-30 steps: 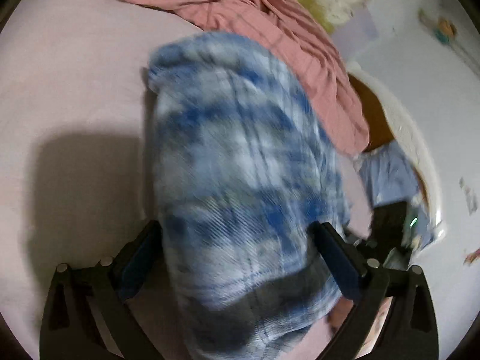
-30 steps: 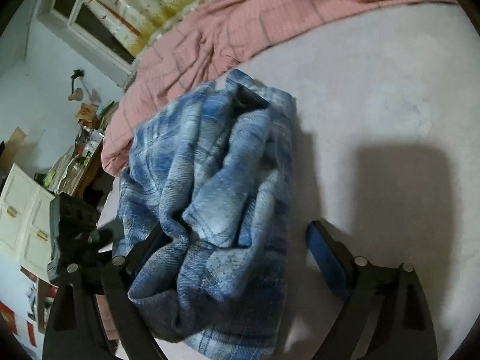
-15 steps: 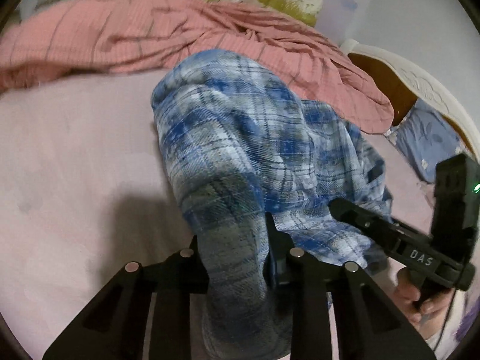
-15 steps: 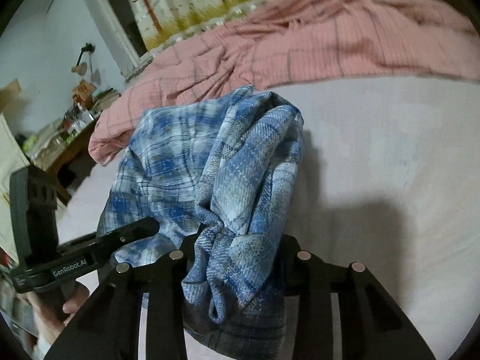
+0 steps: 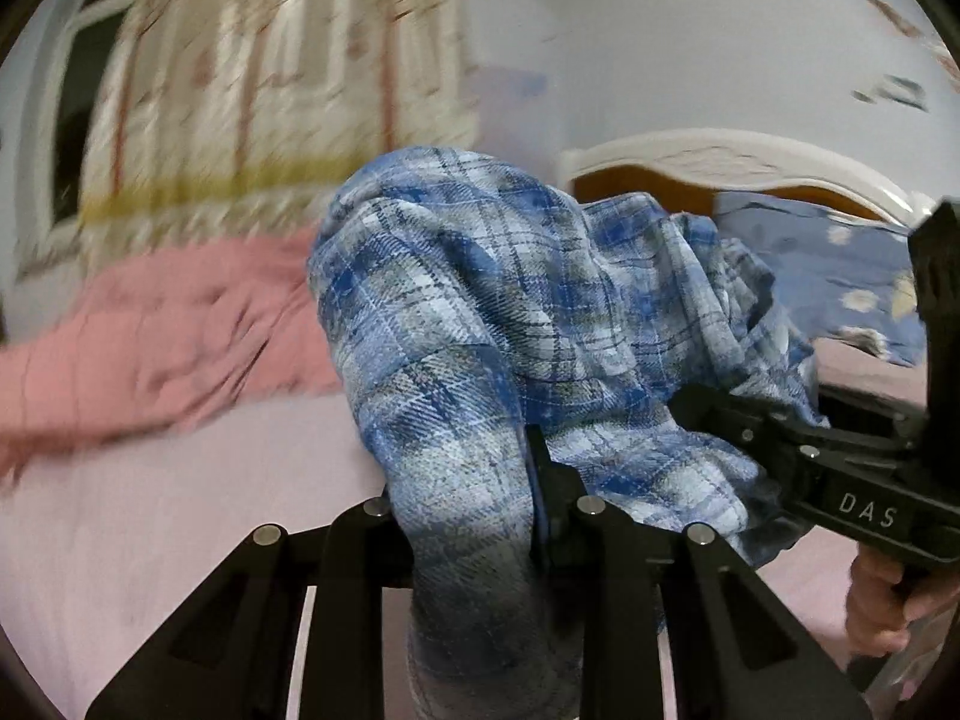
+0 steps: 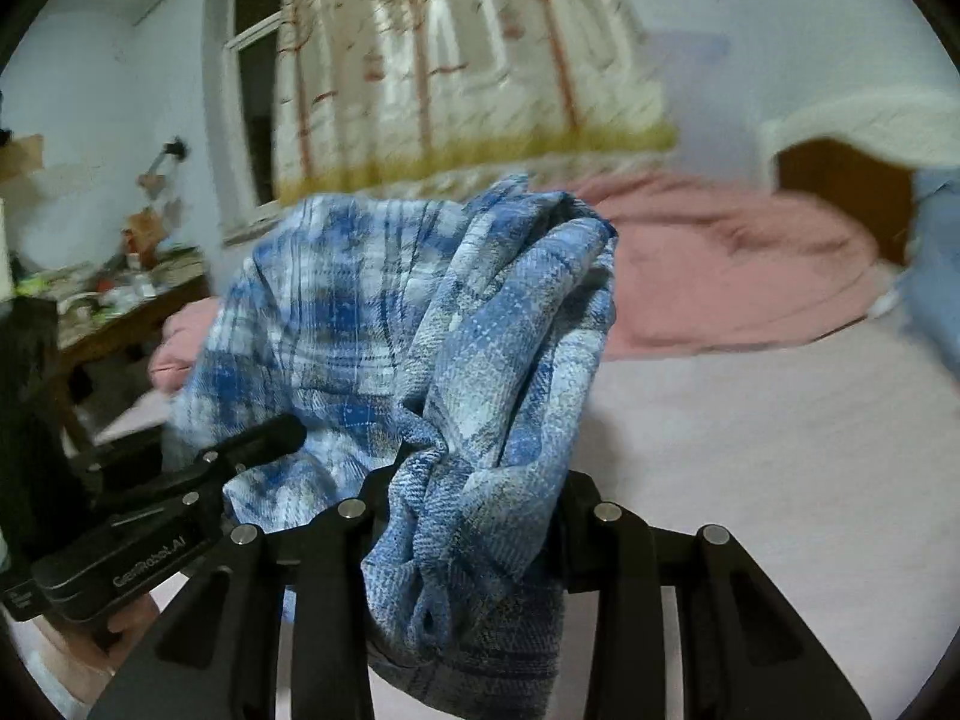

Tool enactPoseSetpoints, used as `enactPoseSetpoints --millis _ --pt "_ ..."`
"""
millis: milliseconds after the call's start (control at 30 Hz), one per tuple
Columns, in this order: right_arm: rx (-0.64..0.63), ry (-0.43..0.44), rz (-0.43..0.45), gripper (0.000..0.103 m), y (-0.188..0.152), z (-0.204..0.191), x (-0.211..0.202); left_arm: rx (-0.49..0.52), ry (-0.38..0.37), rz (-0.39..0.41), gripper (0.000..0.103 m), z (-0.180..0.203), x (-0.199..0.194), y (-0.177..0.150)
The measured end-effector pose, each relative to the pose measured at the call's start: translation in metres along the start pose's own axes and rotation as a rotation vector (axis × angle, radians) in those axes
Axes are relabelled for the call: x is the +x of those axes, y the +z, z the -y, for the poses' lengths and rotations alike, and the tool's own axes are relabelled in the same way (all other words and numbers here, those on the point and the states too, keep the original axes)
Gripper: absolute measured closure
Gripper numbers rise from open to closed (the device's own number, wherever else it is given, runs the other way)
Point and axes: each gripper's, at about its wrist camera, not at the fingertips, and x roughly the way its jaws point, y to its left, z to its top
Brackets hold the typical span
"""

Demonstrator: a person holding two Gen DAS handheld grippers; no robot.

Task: Fold large clothes

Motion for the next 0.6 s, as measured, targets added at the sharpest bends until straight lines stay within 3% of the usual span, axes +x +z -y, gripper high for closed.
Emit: enactPoseSetpoints --millis 200,400,600 --pt "0.041 -0.149 0.134 0.065 0.027 0.072 -0.076 0.032 -0.165 0.151 0.079 0.075 0.014 0.040" --pt "0.032 -0.295 0.177 0.064 0.035 0.142 -0.112 0.027 -0.280 0.169 0.079 0.138 0.057 0.061" --pt "0.032 -0.417 0.216 0.064 0.018 0.207 -0.101 0.020 -0.345 0.118 0.076 0.197 0.121 0.060"
